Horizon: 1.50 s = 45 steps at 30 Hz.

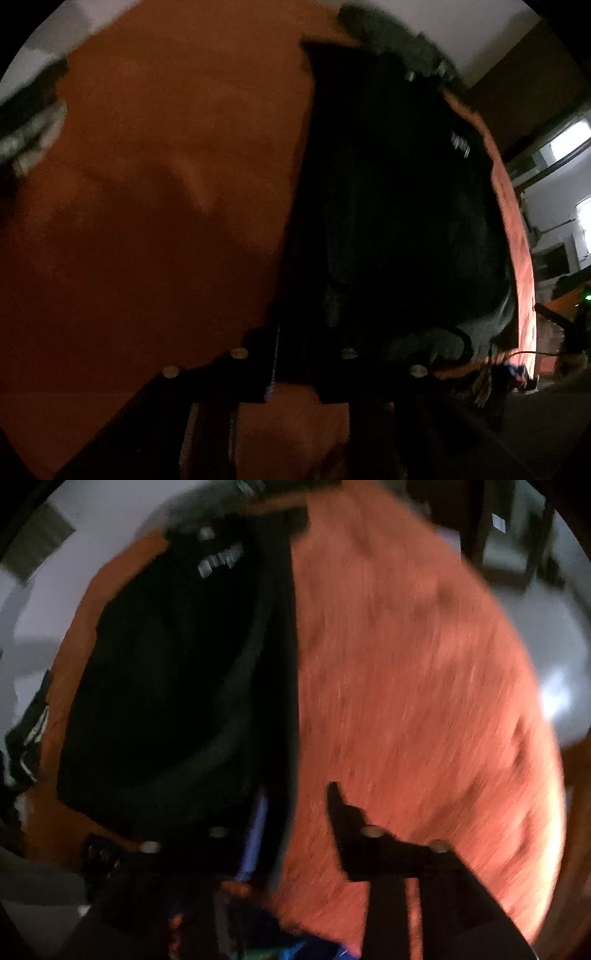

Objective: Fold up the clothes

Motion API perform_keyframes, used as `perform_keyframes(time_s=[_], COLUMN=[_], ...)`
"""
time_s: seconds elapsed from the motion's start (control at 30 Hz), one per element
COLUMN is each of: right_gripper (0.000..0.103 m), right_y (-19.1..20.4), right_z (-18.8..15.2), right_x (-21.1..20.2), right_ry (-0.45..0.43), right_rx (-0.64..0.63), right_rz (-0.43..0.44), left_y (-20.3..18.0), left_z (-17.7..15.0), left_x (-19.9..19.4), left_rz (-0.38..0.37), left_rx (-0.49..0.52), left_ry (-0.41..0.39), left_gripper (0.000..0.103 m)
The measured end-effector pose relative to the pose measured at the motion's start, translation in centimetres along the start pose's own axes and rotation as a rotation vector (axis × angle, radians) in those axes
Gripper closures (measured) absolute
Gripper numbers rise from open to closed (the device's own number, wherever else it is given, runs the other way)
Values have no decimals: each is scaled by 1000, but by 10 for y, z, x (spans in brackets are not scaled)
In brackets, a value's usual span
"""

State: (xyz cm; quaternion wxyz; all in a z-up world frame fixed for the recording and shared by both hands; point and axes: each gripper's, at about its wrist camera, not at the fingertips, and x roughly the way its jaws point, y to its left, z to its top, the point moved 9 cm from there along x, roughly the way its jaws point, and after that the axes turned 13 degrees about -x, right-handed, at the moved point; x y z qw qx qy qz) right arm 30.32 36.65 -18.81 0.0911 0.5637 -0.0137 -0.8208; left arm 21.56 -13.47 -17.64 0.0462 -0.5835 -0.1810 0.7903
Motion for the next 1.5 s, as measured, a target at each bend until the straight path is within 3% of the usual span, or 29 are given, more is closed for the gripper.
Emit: perform_keyframes(time_s=[0.13,0.27,0.33,0.53,0.7,0.8,1.07,1.3,1.5], right_gripper=[65,65,65,65,65,65,57,57,56], right_y=[20,36,40,52,48,47,38,-24,-69], right_z=[35,58,73,135,187,212,250,275,305], right_x=[-5,24,41,77,101,112,138,138,153], right_ry=[-71,-88,-82,-110,-161,-181,-177,-335,-304], right_rx=[-89,-129,-122,-56,16,33,-41,-12,4], right_rz=[-50,-65,-78,-120,-114,-124,-167,-88,-116], left_y=[-20,-30,-54,-140,-192,-208,-190,-133,-110], left_z=[39,65,82,143,203,229,276,323,357], left_x=[-31,-35,-14,67,121,147,169,176,191], left_rz=[-16,-24,-24,-170,-61,-29,36,50,75], left_rx=[-5,25,71,85,172,162,138,43,23], left_ry=[-95,-99,-44,96,-16,-32,-72,-89,-116], left_gripper=[68,61,57,51,51,51,51,51,50])
